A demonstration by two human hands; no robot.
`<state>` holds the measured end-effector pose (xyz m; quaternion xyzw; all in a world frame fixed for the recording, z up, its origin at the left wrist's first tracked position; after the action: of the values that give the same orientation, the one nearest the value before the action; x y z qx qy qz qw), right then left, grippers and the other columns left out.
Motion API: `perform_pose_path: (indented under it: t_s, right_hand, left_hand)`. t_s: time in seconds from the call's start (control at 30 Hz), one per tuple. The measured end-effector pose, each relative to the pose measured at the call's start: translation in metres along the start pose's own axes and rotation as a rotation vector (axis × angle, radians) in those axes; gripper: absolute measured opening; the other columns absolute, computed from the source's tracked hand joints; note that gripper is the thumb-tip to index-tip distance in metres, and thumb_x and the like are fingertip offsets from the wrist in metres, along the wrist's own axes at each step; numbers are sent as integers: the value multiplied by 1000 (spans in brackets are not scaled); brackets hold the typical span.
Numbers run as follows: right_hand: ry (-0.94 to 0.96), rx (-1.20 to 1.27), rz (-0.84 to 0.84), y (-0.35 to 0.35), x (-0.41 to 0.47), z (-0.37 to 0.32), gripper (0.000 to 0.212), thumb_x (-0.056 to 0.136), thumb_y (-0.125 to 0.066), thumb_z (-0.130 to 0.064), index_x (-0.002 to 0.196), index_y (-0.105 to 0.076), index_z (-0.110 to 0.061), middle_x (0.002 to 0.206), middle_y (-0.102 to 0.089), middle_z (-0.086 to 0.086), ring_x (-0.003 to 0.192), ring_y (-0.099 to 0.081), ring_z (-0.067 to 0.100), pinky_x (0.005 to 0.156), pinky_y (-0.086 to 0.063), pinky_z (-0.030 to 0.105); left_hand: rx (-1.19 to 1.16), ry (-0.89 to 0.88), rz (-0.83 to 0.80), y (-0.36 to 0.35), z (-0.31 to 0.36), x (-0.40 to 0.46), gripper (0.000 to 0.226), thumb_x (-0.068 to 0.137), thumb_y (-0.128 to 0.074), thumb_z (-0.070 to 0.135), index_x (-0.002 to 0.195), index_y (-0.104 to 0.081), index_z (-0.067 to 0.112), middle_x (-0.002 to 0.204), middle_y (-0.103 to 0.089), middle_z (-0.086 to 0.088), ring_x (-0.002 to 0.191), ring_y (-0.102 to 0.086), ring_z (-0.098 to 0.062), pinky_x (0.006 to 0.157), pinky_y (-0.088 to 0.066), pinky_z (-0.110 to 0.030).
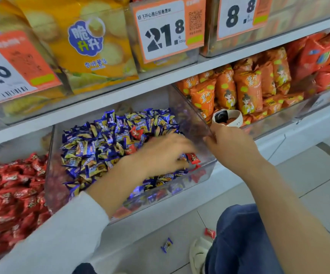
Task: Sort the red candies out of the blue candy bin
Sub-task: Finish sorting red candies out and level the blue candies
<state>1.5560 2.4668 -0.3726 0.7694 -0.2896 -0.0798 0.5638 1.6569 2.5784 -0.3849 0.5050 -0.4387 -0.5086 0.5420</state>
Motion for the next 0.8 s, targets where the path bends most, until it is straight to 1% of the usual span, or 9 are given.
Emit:
perform_pose_path:
  t_s: [0.07,0.13,0.2,0.3,0.37,0.43,0.5,0.67,0.8]
  right_hand:
    - [-6,17,-11,0,-1,0,18,95,-48,-29,87,-44,-14,81,-60,11,86,-59,34,58,-29,29]
    - [-1,27,-9,-1,-2,1,19,95,-48,-30,89,-47,-13,78,-56,8,85,-59,33,59,-30,29]
    - [13,18,-5,-2,-2,2,21,95,-48,-30,96,-51,-9,85,-61,11,86,-59,33,60,-31,29]
    - [33,9,3,-1,0,1,23,96,-46,-30,100,-52,-8,92,-63,12,87,-60,32,61,-33,29]
    - [50,-24,7,0,1,0,24,96,-45,-30,103,-52,-9,96,-64,11,89,-60,31,62,-32,29]
    - [56,-35,6,1,0,0,24,96,-45,-30,103,-52,-9,97,-64,11,90,-60,31,62,-31,30]
    - [56,-34,11,2,0,-1,23,97,-44,-29,104,-52,-9,97,-64,12,89,-60,32,62,-31,30]
    - [64,-19,1,0,-1,1,23,98,-42,-30,107,-51,-11,99,-64,10,88,-60,30,63,-35,29]
    - [65,-18,-17,1,-1,2,23,98,-42,-30,108,-50,-11,100,-64,9,89,-60,28,64,-37,29]
  left_hand:
    - [19,-211,-62,-21,12,17,36,87,-47,40,109,-68,22,110,-67,6,108,-56,-19,85,-51,-37]
    - [92,-283,-145,-41,8,26,43,88,-37,43,98,-71,19,102,-69,3,103,-57,-21,82,-49,-38]
    - [164,-344,-203,-57,2,27,39,92,-43,44,102,-70,17,107,-67,2,105,-55,-22,91,-45,-38]
    - [312,-425,-71,-73,-1,27,27,91,-55,26,114,-65,16,115,-63,-3,110,-54,-28,106,-33,-40]
    - [449,-322,-24,-72,-2,29,34,95,-40,27,122,-58,15,122,-59,-8,119,-50,-34,112,-25,-49]
    - [567,-130,-179,-69,-8,34,44,100,-29,30,139,-38,10,142,-42,-15,136,-27,-43,116,-6,-54]
    - [678,17,-329,-63,-15,42,55,101,-24,38,148,-20,9,153,-24,-14,140,-7,-48,114,2,-57]
    - [945,308,-606,-59,-51,59,63,99,-30,42,151,-9,14,158,-9,-13,137,-2,-55,107,-11,-70]
    - [898,452,-628,-48,-63,60,66,99,-40,35,151,-7,8,157,-9,-17,134,-12,-58,103,-27,-67]
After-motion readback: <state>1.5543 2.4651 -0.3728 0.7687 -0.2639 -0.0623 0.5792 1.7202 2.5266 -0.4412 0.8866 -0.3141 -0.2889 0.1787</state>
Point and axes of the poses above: each hand's wrist, its own x-axis towards the middle knuckle, its own y-axis out of the back of the hand, z = x × y, the point moved 4 cm from there along x, towards the middle knuckle
